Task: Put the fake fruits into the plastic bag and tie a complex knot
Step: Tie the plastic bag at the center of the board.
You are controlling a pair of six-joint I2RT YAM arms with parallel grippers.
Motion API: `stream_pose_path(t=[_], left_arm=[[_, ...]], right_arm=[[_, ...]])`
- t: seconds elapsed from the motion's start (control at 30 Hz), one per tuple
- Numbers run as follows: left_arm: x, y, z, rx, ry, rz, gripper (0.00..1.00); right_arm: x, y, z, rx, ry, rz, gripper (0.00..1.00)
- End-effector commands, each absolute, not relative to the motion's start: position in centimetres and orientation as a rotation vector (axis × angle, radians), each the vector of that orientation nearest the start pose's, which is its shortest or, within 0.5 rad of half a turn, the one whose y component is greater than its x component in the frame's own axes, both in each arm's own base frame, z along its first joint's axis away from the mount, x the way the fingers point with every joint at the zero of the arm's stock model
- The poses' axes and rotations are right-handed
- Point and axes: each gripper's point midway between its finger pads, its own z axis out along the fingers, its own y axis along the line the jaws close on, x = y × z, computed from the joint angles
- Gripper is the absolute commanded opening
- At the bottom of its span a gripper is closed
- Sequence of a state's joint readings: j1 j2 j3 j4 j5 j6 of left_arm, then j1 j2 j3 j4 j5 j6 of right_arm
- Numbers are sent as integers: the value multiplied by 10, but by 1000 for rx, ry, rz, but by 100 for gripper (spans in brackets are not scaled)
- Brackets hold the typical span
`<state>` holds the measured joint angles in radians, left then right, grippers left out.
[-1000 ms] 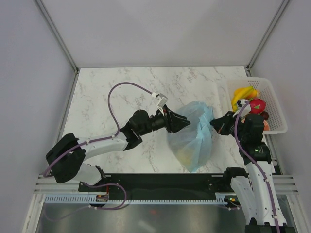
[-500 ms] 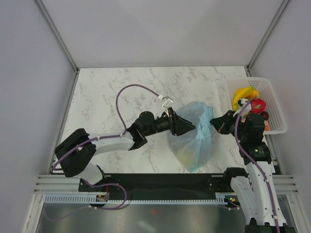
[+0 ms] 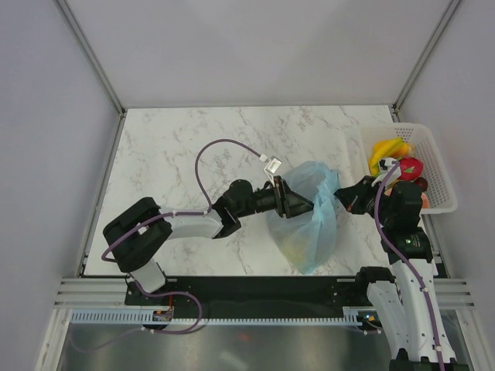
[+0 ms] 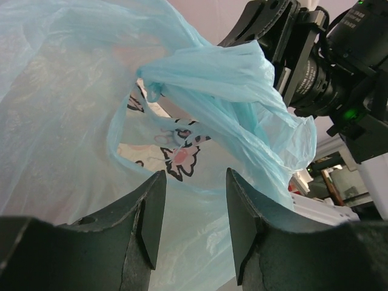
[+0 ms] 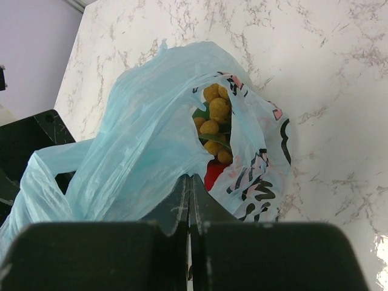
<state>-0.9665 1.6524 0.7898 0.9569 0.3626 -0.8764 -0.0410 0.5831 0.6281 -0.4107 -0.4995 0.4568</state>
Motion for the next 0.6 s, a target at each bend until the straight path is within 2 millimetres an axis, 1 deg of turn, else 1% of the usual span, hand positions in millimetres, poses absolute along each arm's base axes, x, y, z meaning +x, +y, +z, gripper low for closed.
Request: stream_pose_path(t=[0.0, 0.03, 0.3, 0.33, 0.37, 0.43, 0.5, 0.53, 0.57], left_arm=[[186, -452, 264, 425, 1572, -1835, 52], [185, -451, 268, 417, 1552, -1850, 52], [180, -450, 276, 376, 1516, -1930, 53], [181, -452, 272, 367, 1525, -1939, 53], [180, -451, 277, 368, 1500, -1958, 53], [179, -455, 272, 355, 1519, -1987, 54], [179, -459, 272, 350, 1519, -2011, 54], [180, -461, 268, 348, 1530, -2015, 54], [181, -462, 270, 344, 1521, -2022, 54]], right_arm=[[240, 92, 233, 124, 1902, 762, 0], [240, 91, 232, 124, 1903, 760, 0], [240, 90, 231, 127, 1907, 750, 0], [240, 90, 231, 128, 1908, 748, 0], [240, 90, 231, 129, 1908, 749, 0], [240, 90, 231, 126, 1908, 749, 0], [241, 89, 230, 131, 1911, 745, 0], [241, 89, 229, 131, 1910, 743, 0], [240, 89, 229, 129, 1912, 743, 0]])
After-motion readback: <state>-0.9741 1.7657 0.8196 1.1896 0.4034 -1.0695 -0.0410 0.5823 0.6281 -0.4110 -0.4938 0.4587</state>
